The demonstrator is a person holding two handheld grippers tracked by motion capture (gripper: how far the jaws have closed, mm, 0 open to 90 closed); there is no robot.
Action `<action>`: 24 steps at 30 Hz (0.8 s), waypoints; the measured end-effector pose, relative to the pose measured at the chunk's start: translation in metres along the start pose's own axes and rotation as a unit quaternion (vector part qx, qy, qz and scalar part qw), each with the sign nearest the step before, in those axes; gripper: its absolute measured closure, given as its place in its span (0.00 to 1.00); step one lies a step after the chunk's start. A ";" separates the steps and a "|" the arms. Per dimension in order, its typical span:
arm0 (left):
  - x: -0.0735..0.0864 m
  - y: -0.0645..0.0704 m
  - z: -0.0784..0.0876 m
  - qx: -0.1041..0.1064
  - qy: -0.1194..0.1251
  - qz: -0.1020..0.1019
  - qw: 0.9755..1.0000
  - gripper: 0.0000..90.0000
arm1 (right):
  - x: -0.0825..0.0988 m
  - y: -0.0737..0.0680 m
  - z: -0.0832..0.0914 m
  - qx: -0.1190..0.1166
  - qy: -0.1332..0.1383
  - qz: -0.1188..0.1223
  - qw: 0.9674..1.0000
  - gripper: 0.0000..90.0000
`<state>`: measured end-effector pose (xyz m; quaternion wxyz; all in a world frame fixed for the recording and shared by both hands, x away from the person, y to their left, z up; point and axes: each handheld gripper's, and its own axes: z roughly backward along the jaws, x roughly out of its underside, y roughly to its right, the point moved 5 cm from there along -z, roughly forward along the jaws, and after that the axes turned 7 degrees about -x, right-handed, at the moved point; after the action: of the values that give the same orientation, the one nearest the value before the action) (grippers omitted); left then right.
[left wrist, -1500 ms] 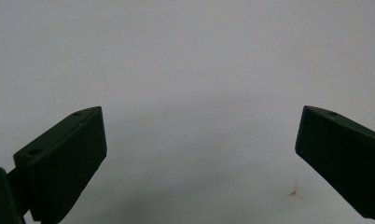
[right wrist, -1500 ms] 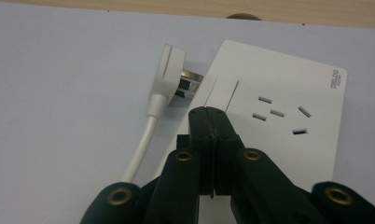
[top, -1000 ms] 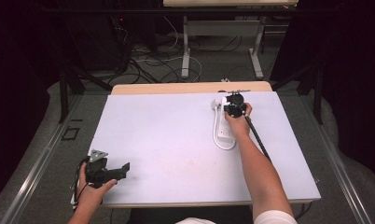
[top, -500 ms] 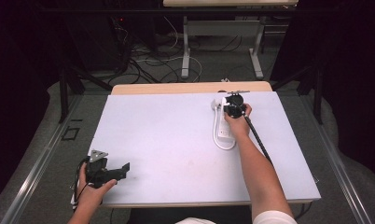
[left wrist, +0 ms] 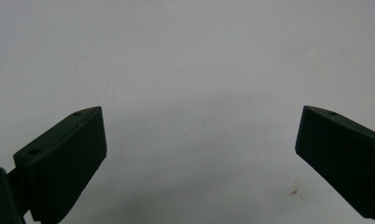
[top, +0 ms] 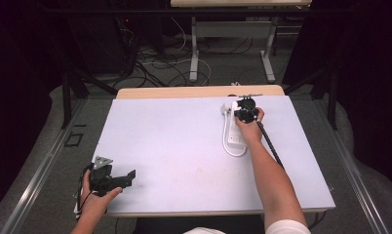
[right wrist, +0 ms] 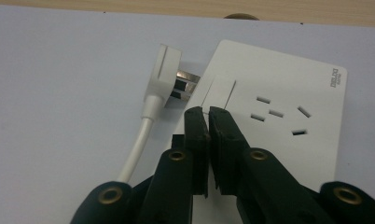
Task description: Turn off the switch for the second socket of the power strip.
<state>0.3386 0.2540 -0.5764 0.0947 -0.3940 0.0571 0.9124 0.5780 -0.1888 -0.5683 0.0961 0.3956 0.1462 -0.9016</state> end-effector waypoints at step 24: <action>0.000 0.000 -0.003 -0.003 0.001 0.005 1.000 0.02 | -0.006 -0.002 0.014 -0.014 0.003 0.010 1.000 0.77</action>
<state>0.3411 0.2535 -0.5784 0.0893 -0.3949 0.0566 0.9126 0.5720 -0.1910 -0.5542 0.1103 0.3980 0.1550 -0.8974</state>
